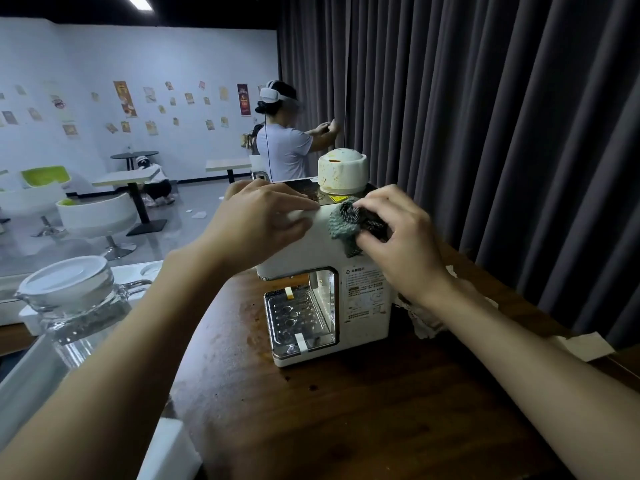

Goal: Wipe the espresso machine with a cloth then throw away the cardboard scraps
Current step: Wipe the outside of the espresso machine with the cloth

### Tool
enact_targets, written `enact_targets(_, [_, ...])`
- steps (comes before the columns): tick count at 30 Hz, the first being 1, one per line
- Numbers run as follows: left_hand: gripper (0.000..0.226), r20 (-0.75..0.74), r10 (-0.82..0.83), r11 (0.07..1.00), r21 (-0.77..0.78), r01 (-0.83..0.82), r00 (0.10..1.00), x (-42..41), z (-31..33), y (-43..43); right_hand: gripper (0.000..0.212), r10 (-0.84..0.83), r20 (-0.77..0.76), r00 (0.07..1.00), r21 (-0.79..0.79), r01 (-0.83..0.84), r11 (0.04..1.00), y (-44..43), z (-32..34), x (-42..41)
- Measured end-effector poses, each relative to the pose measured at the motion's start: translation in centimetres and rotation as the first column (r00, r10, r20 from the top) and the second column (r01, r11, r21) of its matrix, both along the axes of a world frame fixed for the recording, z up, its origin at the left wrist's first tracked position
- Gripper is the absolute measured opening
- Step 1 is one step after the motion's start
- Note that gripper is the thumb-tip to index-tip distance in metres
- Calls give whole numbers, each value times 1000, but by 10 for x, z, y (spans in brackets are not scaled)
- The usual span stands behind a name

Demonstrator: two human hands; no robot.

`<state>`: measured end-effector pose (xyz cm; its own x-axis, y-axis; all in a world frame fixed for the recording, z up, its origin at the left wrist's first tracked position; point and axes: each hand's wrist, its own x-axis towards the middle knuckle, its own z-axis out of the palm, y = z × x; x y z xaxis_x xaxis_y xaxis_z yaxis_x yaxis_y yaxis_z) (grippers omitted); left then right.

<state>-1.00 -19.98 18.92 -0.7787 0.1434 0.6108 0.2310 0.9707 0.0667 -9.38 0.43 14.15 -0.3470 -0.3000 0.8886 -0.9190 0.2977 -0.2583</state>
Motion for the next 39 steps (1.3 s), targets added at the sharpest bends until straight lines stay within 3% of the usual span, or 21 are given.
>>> enact_targets(14, [27,-39,-5,1000,14,6,999,-3,-7,-2,30,-100,-35,994,-69,97,993,35,-9,-30])
enact_targets(26, [28,-48,-13,1000,8,13,999,-3,-7,-1,47,19,230,973,-125,10,992,36,-19,-15])
enact_targets(39, [27,-67,15,1000,0,-15,998,-2,-9,1,29,-152,119,981,-178,172,969,40,-33,-24])
